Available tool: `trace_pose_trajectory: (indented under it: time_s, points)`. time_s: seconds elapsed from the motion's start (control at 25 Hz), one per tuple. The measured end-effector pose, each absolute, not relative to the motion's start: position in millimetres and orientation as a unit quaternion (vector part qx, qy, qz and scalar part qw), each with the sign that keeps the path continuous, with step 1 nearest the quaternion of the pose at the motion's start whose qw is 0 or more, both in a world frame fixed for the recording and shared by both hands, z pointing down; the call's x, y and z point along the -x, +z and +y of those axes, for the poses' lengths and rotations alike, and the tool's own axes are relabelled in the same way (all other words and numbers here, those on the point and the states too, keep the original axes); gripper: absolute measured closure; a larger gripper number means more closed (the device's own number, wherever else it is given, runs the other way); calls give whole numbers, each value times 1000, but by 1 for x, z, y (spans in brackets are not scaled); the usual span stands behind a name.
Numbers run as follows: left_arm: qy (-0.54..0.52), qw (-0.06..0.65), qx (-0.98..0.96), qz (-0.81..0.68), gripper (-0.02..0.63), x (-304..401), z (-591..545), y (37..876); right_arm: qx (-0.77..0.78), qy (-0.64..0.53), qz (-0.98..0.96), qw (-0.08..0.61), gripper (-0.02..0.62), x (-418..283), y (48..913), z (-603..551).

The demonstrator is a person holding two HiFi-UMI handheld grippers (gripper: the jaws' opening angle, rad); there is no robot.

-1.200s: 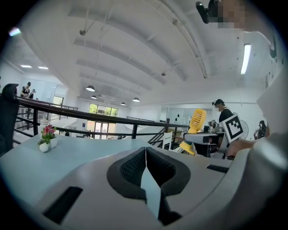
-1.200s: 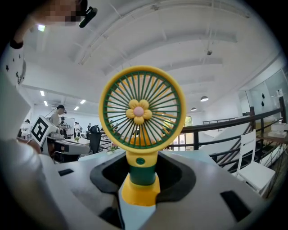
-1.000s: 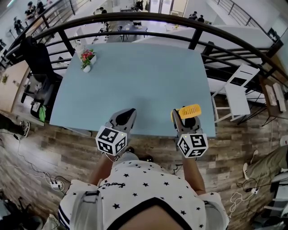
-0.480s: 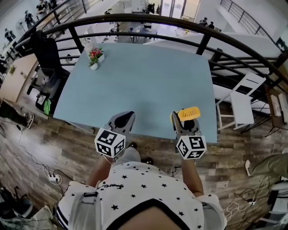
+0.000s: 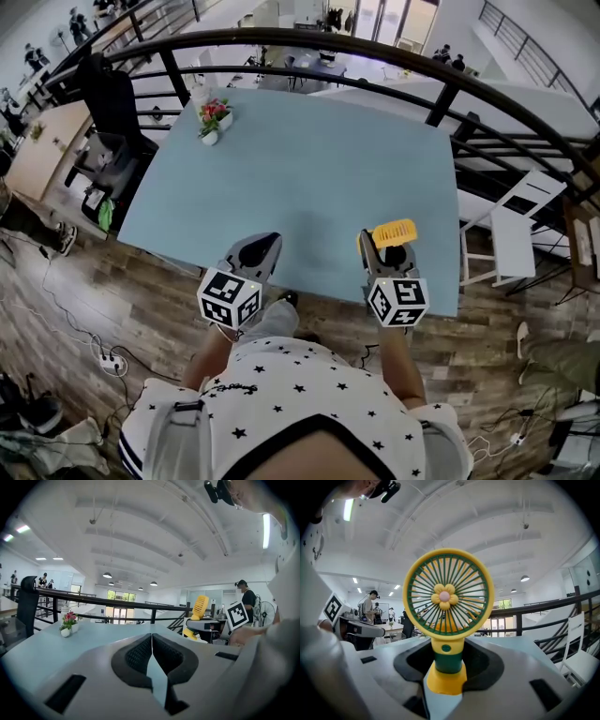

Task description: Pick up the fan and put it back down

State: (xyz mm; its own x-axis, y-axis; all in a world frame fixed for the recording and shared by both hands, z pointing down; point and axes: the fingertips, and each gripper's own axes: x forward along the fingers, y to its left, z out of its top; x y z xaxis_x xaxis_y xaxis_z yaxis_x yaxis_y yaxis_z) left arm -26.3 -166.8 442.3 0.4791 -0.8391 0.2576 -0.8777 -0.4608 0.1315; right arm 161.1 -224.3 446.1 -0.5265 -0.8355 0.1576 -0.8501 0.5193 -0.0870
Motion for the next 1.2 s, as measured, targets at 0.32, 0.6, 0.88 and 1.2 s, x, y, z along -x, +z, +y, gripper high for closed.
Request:
trace_pose_trajectory:
  time_s: [0.32, 0.6, 0.88, 1.2]
  points:
    - [80, 124, -844, -516, 577, 44, -196, 440, -482, 82, -870, 68, 423, -143, 463, -267]
    - [86, 125, -839, -522, 577, 56, -219, 443, -486, 90, -865, 89, 423, -133, 492, -297]
    - [95, 131, -839, -519, 577, 64, -239, 449, -499, 102, -854, 106, 423, -129, 518, -322]
    - [99, 134, -843, -511, 577, 63, -264, 455, -520, 116, -836, 131, 423, -138, 550, -342]
